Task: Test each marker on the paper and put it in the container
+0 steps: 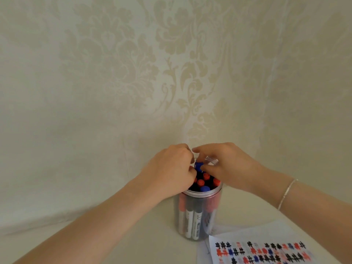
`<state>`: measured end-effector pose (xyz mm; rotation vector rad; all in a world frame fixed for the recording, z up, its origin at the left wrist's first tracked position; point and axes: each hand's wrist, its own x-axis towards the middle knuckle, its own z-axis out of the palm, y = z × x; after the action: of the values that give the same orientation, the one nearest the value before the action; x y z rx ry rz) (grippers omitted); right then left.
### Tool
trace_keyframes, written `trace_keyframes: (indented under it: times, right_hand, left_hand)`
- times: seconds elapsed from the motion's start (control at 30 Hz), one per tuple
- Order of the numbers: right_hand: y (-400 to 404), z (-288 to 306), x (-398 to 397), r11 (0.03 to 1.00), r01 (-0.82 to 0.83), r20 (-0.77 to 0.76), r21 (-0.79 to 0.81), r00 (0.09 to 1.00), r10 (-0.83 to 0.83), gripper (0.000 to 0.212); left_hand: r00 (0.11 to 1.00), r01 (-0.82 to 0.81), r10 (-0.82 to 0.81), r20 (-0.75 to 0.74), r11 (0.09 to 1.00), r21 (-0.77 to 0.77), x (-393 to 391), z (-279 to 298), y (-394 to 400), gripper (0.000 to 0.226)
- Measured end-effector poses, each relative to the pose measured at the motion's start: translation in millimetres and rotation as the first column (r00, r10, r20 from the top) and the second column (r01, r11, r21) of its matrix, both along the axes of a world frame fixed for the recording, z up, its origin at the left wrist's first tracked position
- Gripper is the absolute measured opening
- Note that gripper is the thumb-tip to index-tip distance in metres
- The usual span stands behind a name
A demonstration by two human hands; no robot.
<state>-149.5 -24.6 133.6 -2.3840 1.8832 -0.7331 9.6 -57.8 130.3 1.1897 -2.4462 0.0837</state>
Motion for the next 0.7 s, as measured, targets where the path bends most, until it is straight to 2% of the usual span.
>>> trace_keyframes:
  times: [0.17,0.3,0.37,0.53,0.7]
  right_hand:
    - [-13,10,0,0.966,0.079,-0.073,0.248,0.995,-0.062,0.031]
    - [-23,10,2,0.853,0.049,0.185,0.52,0.968,-0.169,0.041]
    - [-27,3,2,0.862,0.041,0.307,0.505,0.925,-0.224,0.045]
    - [-35,-13,6,0.917,0.11,0.491,0.384,0.816,-0.304,0.04]
    - [-43,-20,12,0.95,0.208,0.581,0.231,0.754,-0.307,0.043]
  left_hand:
    - [1.0,0.023,-0.023,-0.003,0.999,0.031,-10,2,-8,0.03]
    - [0.999,-0.01,0.016,-0.052,0.995,0.103,-11,2,-24,0.026]
    - [0.996,-0.02,0.032,-0.086,0.991,0.132,-11,1,-32,0.024]
    - [0.983,0.049,-0.022,-0.183,0.988,0.145,-9,-1,-44,0.026]
    - [0.962,0.119,-0.084,-0.261,0.985,0.121,-6,-8,-56,0.025]
